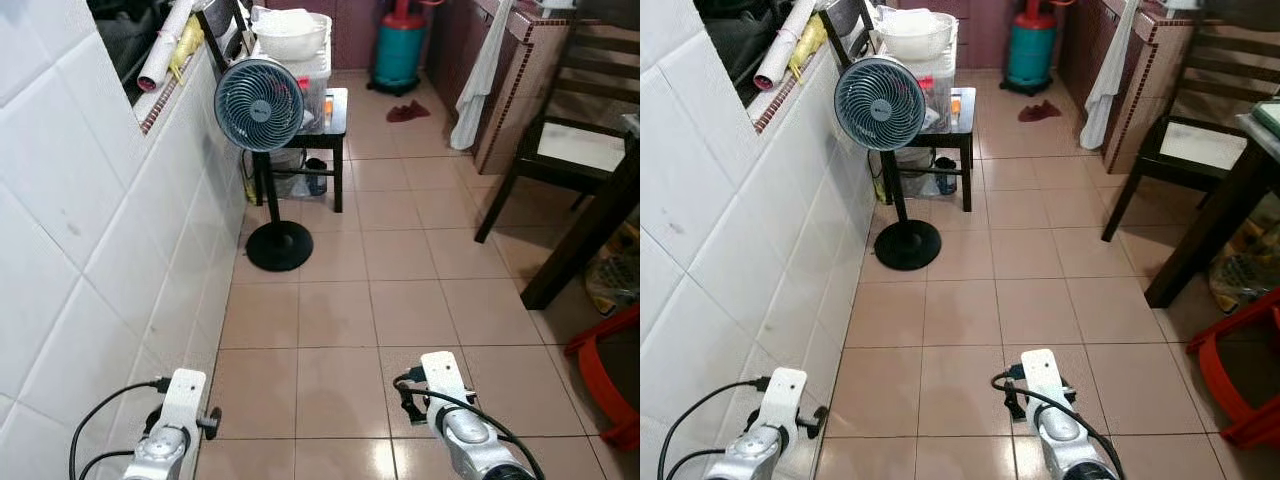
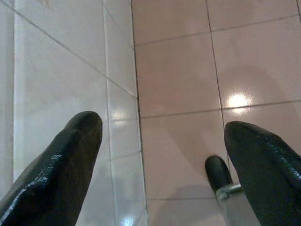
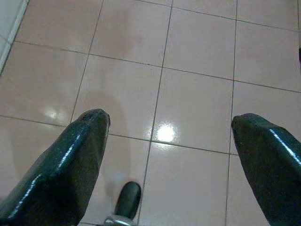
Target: Setting the table
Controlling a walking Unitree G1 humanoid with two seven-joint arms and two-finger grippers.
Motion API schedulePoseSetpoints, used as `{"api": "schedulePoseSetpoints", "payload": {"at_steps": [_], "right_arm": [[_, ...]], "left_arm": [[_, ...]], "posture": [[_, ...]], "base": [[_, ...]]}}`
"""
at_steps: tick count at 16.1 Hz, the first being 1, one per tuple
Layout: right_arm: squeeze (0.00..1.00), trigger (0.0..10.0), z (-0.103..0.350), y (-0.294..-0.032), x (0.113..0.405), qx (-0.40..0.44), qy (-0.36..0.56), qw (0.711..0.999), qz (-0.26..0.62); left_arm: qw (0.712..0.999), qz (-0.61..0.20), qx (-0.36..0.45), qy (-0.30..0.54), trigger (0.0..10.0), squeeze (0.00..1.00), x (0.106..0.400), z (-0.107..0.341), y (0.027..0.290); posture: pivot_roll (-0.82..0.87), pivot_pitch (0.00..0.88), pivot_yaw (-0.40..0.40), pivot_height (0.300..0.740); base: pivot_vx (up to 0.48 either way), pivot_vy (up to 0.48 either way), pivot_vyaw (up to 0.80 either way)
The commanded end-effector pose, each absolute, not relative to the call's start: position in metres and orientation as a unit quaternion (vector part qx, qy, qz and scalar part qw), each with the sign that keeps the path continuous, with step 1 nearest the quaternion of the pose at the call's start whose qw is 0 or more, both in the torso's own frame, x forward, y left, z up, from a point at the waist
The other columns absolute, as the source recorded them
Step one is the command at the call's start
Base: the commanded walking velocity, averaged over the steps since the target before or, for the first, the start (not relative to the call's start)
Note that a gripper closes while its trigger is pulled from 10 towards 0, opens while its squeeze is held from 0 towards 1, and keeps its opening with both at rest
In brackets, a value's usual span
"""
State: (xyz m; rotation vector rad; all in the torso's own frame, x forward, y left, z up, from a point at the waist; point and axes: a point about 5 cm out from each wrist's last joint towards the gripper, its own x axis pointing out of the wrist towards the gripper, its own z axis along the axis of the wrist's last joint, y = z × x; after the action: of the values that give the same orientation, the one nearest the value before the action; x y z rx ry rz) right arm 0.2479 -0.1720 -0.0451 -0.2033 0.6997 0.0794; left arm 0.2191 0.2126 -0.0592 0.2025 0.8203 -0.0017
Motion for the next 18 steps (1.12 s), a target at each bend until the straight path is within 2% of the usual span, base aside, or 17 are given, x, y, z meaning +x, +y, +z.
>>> {"api": "schedulePoseSetpoints", "payload": {"at_steps": [1, 4, 7, 12, 18], "right_arm": [[0.0, 10.0, -0.048, -0.17, 0.245, -0.105, 0.349, 0.93, 0.045], [0.0, 10.0, -0.049, -0.171, 0.243, -0.102, 0.354, 0.929, 0.044], [0.0, 10.0, -0.05, -0.171, 0.241, -0.1, 0.357, 0.928, 0.043], [0.0, 10.0, -0.055, -0.175, 0.235, -0.05, 0.375, 0.926, 0.01], [0.0, 10.0, -0.055, -0.177, 0.234, -0.062, 0.375, 0.925, 0.015]], "left_arm": [[0.908, -0.001, 0.097, 0.408, 10.0, 0.0, 0.215, -0.061, 0.215], [0.904, -0.003, 0.092, 0.418, 10.0, 0.0, 0.209, -0.065, 0.213], [0.901, -0.005, 0.091, 0.424, 10.0, 0.0, 0.206, -0.067, 0.214], [0.898, -0.005, 0.09, 0.431, 10.0, 0.0, 0.202, -0.069, 0.216], [0.899, -0.005, 0.089, 0.429, 10.0, 0.0, 0.204, -0.068, 0.216]], "posture": [[-0.11, 0.105, 0.044, 0.74], [-0.11, 0.105, 0.044, 0.74], [-0.11, 0.105, 0.044, 0.74], [-0.11, 0.108, 0.04, 0.74], [-0.12, 0.11, 0.039, 0.74]], "base": [[0.0, 0.0, 0.0], [0.294, 0.0, 0.74], [0.35, 0.0, 0.0], [0.377, 0.0, 0.0], [0.451, 0.0, -0.08]]}}
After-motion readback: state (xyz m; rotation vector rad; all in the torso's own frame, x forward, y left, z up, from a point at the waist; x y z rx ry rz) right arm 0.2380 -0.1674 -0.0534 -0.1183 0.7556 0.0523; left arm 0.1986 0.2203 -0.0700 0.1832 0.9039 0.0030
